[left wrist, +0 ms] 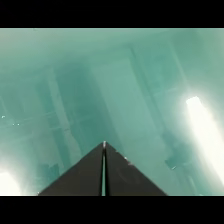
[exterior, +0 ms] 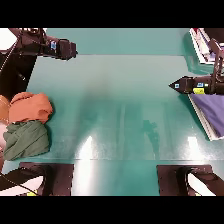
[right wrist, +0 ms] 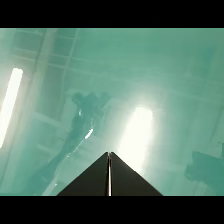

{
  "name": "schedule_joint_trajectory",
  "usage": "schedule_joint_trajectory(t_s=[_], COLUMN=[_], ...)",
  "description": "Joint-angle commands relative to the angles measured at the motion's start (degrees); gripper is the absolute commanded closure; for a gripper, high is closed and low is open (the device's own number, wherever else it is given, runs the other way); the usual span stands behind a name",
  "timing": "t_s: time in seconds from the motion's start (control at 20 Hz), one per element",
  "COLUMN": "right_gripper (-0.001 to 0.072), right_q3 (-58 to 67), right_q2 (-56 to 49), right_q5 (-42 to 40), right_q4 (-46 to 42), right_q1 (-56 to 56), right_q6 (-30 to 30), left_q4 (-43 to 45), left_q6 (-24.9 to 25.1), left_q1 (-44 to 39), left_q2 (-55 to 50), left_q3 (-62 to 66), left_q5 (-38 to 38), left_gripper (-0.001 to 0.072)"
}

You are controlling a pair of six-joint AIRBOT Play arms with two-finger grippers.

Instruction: Fold the shirts.

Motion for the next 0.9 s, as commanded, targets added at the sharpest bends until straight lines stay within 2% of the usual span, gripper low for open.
schedule_joint_trajectory(t_s=[0.0,0.55,0.7,0.85], right_gripper=[0.0696,0.0696,0.0696,0.0696], right_q3=[0.04,0.02,0.02,0.02], right_q2=[-0.09,-0.09,-0.09,-0.09], right_q5=[-0.02,1.53,2.32,2.71], right_q4=[0.02,0.07,0.5,0.5], right_q1=[0.26,0.26,0.26,0.26], right_q6=[0.02,0.04,0.07,1.25], left_q4=[0.0,0.0,-0.02,0.81], left_q6=[-0.02,-0.02,-0.02,0.02], left_q1=[-0.02,-0.02,-0.02,0.11], left_q2=[0.0,0.0,0.02,0.13], left_q3=[0.0,0.0,0.0,0.02], left_q5=[0.13,0.68,8.61,9.81], left_gripper=[0.0683,0.0683,0.0683,0.0683])
